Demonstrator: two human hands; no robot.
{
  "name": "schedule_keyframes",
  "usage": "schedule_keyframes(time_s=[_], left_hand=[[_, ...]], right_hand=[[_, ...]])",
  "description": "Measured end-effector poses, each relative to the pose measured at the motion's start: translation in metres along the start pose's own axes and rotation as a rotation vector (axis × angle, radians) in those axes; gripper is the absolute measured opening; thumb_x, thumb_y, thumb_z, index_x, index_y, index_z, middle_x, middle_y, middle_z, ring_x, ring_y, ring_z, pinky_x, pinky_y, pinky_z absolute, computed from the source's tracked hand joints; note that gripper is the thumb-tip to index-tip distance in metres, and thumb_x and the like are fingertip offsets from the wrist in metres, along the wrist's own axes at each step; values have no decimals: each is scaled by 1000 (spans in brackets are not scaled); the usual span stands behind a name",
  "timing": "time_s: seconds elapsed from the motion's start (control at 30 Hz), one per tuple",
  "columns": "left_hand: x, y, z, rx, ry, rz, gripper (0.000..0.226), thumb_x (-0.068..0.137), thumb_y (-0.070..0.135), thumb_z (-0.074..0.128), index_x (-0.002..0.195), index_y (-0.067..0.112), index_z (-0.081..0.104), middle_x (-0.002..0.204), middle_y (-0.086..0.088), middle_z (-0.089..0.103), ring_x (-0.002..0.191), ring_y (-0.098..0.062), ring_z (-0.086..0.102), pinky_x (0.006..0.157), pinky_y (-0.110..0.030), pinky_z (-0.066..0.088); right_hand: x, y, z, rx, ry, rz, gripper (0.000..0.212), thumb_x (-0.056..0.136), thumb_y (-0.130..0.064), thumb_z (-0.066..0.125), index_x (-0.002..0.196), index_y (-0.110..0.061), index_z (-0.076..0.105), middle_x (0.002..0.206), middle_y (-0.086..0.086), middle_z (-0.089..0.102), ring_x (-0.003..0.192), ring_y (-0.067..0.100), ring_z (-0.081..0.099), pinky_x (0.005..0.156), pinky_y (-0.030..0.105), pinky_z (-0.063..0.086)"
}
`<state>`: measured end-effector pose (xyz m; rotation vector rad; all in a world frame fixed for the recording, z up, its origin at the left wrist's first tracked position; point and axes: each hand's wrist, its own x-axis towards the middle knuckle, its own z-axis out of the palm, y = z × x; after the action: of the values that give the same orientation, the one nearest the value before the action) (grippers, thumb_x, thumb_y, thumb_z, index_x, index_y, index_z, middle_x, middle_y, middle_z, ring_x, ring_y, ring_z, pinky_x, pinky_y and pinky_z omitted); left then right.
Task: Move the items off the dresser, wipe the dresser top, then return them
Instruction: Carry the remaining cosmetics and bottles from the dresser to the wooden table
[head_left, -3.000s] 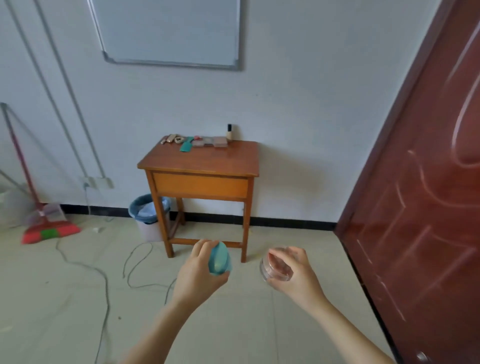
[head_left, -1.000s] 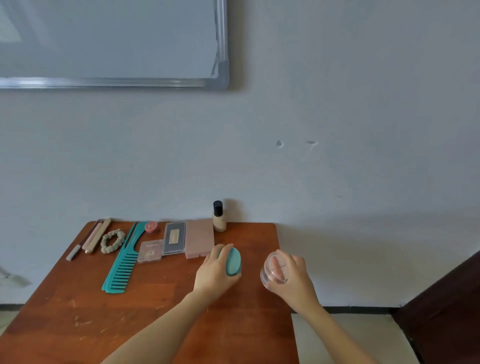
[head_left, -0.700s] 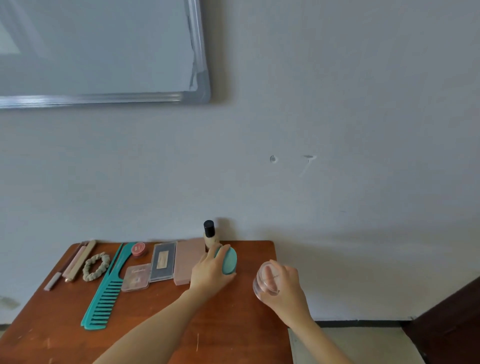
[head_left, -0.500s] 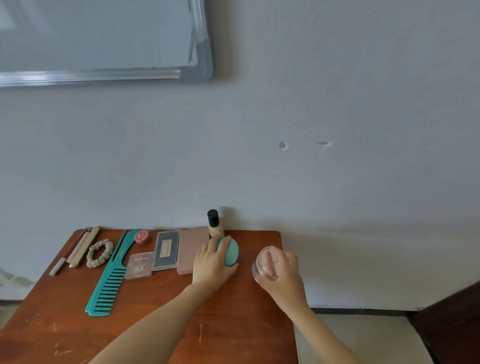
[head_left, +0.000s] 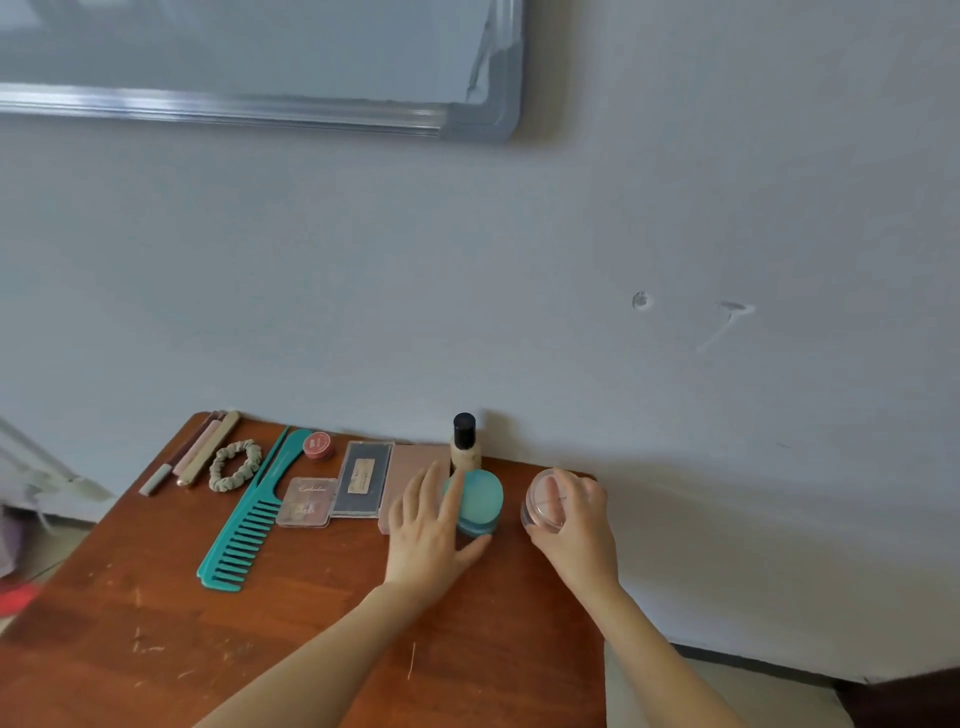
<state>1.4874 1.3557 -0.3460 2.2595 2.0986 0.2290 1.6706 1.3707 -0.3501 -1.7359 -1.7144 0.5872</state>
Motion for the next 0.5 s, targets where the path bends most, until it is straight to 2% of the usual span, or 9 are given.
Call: schedule_keyframes(time_s=[0.07, 0.1, 0.2, 0.27, 0.33, 0.4, 0.43, 0.5], left_hand=[[-20, -18, 4, 3, 13, -81, 70, 87, 64, 13, 132, 18, 39, 128, -13, 56, 122, -31, 43, 87, -46, 48], [-30, -29, 7, 10, 4, -128, 73, 88, 63, 5, 134, 17, 38, 129, -15, 54, 123, -30, 37, 89, -48, 46], [-57, -58, 17, 48, -63, -242, 74, 89, 61, 3, 133, 14, 39, 128, -17, 55, 123, -30, 34, 90, -48, 44], [-64, -66, 21, 41, -128, -275, 71, 88, 61, 12, 132, 15, 42, 127, -14, 57, 122, -31, 43, 89, -47, 45], [-64, -64, 18, 33, -169, -276, 78, 79, 64, 13, 137, 18, 40, 135, -11, 51, 127, -31, 45, 97, -48, 41], [-61, -62, 17, 29, -192, -243, 91, 68, 67, -4, 144, 25, 24, 152, -6, 26, 141, -26, 21, 112, -46, 19], [-61, -61, 16, 8, -208, -257, 96, 63, 67, -11, 146, 27, 17, 155, -3, 16, 143, -25, 11, 115, -44, 11], [-61, -60, 12, 6, -228, -273, 99, 59, 67, -16, 146, 29, 11, 156, -1, 8, 144, -23, 4, 116, -42, 6]], right_hand=[[4, 1, 2, -16, -23, -22, 66, 70, -21, 75, 128, -20, 45, 129, 5, 38, 115, 22, 47, 82, 25, 45], [7, 1, 3, -17, -34, -31, 66, 70, -21, 75, 129, -20, 45, 129, 5, 37, 117, 22, 46, 84, 27, 45], [14, 0, 9, -41, -78, -53, 68, 70, -22, 75, 130, -22, 43, 133, 6, 36, 121, 22, 43, 89, 29, 45], [19, -3, 14, -61, -104, -48, 68, 72, -23, 74, 131, -23, 41, 133, 6, 36, 120, 22, 44, 86, 29, 46], [23, -6, 19, -65, -110, -45, 68, 72, -23, 73, 132, -23, 41, 131, 6, 37, 117, 23, 45, 82, 27, 45], [28, -7, 24, -73, -111, -48, 67, 71, -24, 74, 131, -22, 43, 127, 6, 39, 113, 23, 47, 77, 25, 43], [29, -7, 26, -82, -113, -51, 66, 71, -23, 74, 130, -22, 44, 125, 6, 40, 111, 23, 48, 76, 24, 43], [31, -6, 29, -89, -116, -54, 65, 70, -21, 75, 127, -20, 45, 123, 6, 42, 111, 23, 47, 75, 24, 42]])
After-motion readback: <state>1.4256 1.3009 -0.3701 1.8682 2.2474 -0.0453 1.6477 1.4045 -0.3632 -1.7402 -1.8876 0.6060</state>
